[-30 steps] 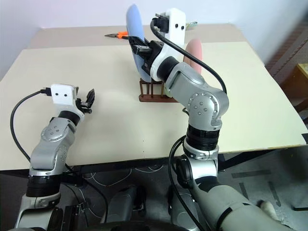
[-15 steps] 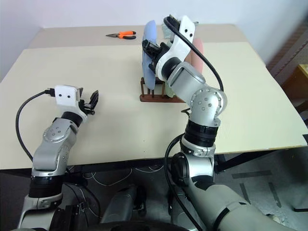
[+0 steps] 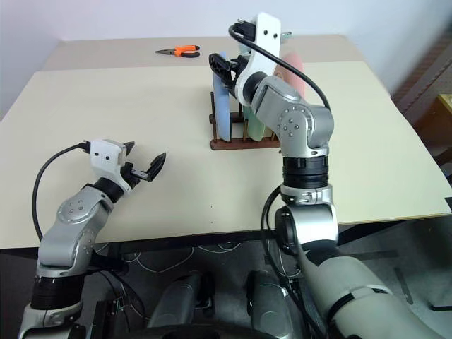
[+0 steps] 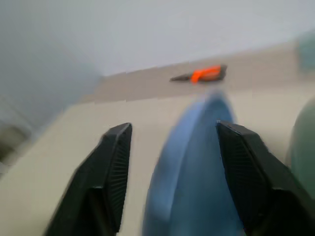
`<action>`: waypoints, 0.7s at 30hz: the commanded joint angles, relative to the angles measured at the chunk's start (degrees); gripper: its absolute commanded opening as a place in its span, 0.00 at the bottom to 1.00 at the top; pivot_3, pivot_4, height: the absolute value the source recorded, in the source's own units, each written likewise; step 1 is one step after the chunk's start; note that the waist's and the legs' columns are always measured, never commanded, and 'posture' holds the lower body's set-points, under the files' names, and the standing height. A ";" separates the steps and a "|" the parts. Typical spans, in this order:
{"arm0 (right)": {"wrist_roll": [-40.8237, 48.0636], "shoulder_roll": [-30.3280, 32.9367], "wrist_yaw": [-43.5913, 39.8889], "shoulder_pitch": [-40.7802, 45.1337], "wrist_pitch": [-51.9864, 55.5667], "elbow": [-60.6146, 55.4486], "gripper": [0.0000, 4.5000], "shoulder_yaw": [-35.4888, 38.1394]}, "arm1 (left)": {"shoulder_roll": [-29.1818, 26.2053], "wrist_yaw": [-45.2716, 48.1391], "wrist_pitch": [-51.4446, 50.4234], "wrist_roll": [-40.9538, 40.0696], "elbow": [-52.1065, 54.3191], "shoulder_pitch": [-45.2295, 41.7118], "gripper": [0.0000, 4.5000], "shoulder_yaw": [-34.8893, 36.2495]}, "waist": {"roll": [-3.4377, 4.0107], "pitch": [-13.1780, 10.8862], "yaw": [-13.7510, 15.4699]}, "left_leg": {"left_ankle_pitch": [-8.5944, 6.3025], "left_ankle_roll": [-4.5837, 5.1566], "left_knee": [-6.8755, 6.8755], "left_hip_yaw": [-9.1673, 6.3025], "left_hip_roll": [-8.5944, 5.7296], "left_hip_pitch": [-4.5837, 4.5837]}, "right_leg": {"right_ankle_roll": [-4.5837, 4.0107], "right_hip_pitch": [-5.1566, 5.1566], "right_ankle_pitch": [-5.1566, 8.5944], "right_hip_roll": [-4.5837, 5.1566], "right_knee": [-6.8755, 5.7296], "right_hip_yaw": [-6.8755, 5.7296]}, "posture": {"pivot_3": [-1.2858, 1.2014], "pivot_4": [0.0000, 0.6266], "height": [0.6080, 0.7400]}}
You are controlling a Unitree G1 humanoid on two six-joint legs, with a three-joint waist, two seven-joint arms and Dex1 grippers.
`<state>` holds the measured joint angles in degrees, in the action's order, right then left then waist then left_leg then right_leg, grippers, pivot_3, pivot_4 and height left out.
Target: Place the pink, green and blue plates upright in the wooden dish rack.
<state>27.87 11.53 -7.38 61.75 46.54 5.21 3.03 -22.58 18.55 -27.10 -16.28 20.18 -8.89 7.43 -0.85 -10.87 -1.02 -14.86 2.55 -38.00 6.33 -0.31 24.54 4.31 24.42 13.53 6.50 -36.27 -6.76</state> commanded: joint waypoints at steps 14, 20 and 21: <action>2.12 28.64 -30.59 -21.20 -7.55 -26.22 0.56 8.73 | -2.47 4.18 -0.56 0.15 1.59 1.14 1.00 -0.68 | -0.04 0.04 0.50 | -0.07 0.10 -0.11 0.00 0.09 -0.04 | 0.03 -0.10 0.00 0.05 0.04 -0.01 | 0.52 0.24 1.00; 4.19 35.71 -46.57 -54.50 -14.00 -16.85 0.56 24.50 | -9.17 11.56 1.16 0.30 -1.34 4.02 1.00 -1.70 | 0.52 0.04 2.87 | -0.49 0.72 -0.13 -0.03 -0.01 0.05 | 0.24 -1.05 0.13 0.30 1.12 -0.13 | 0.52 0.24 1.00; 4.96 35.10 -46.45 -54.48 -14.33 -15.78 0.56 24.81 | -9.17 11.65 1.45 0.40 -1.78 4.06 1.00 -1.71 | 0.66 0.02 2.15 | -0.54 0.83 -0.22 0.23 -0.04 0.05 | 0.64 -1.00 -0.10 0.39 1.18 -0.02 | 0.52 0.24 1.00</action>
<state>30.54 45.88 -53.06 4.70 35.36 -8.73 24.26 -31.78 29.34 -27.62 -15.50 15.98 -4.00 5.86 -0.20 -10.85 1.13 -15.39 3.38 -38.25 6.72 -0.34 24.54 5.22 23.44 13.25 6.92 -35.07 -6.73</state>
